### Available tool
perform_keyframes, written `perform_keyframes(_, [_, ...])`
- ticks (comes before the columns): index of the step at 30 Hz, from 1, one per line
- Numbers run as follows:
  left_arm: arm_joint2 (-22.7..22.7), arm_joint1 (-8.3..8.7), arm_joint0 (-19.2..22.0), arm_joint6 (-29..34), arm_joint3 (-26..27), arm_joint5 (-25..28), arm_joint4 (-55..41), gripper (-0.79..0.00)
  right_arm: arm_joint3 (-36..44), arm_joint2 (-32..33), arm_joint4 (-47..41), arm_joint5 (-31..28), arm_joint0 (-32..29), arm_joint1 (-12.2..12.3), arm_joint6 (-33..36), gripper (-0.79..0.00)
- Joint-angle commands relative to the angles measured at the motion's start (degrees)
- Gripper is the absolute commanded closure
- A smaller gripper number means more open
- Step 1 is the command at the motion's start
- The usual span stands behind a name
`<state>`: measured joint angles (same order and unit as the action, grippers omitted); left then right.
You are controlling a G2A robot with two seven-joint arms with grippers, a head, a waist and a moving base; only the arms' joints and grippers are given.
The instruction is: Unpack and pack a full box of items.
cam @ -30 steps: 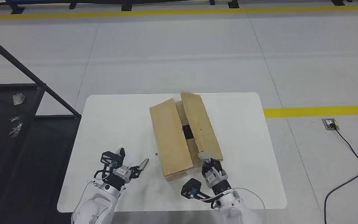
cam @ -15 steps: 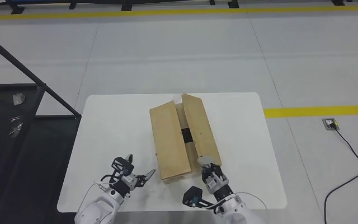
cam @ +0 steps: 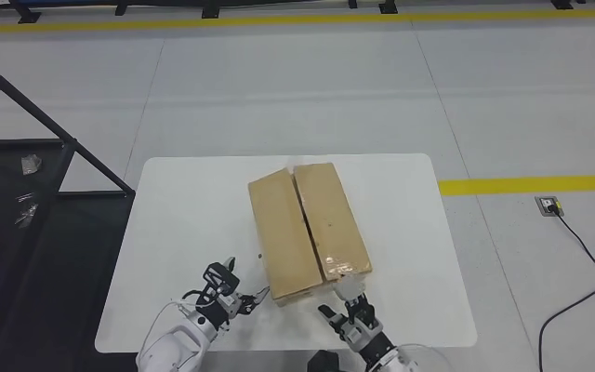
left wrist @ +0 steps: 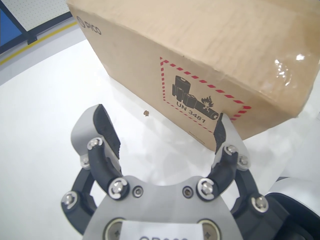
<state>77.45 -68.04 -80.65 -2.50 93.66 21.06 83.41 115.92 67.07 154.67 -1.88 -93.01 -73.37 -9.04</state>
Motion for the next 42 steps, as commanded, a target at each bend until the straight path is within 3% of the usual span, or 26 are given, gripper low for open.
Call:
perform_keyframes(1, [-0.5,-0.03,0.2,0.1,0.2,0.3,0.1,-0.785,0.3,0.0,0.6,-0.3,-0.5,0.1,0.2,-0.785])
perform_keyframes(10, [-2.9,-0.19,0.7,0.7,0.8,0.8,1.2,-0.785,0.7,0.3,0.4,-0.6,-1.4,0.4,-0.3,-0.785])
perform_keyframes(15, [-4.1,-0.25,0.9,0.9,0.9,1.0,2.1,-0.785,1.7,-0.6,-2.9,4.6,-2.4,-0.4,9.6,-0.785])
perform_keyframes(17, [-4.1,-0.21,0.7,0.8,0.9,1.0,2.4,-0.785,1.7,-0.6,-2.9,4.6,-2.4,-0.4,9.6,-0.785])
perform_keyframes(27, [3.6,0.52,-0.6,-1.0,-0.2,-2.1,-2.3,-0.785,2.1,-1.7,-4.4,4.6,-2.0,-0.5,8.2,-0.785])
perform_keyframes(35, [7.6,0.56,-0.9,-1.3,-1.1,-5.3,-7.7,-0.785,-2.3,-10.7,-3.0,4.9,3.0,-1.8,8.5,-0.785])
perform_keyframes(42, [8.9,0.57,-1.7,-2.7,-1.4,-6.2,-9.5,-0.785,-7.8,-19.6,4.2,1.8,10.5,-4.0,16.5,-0.785])
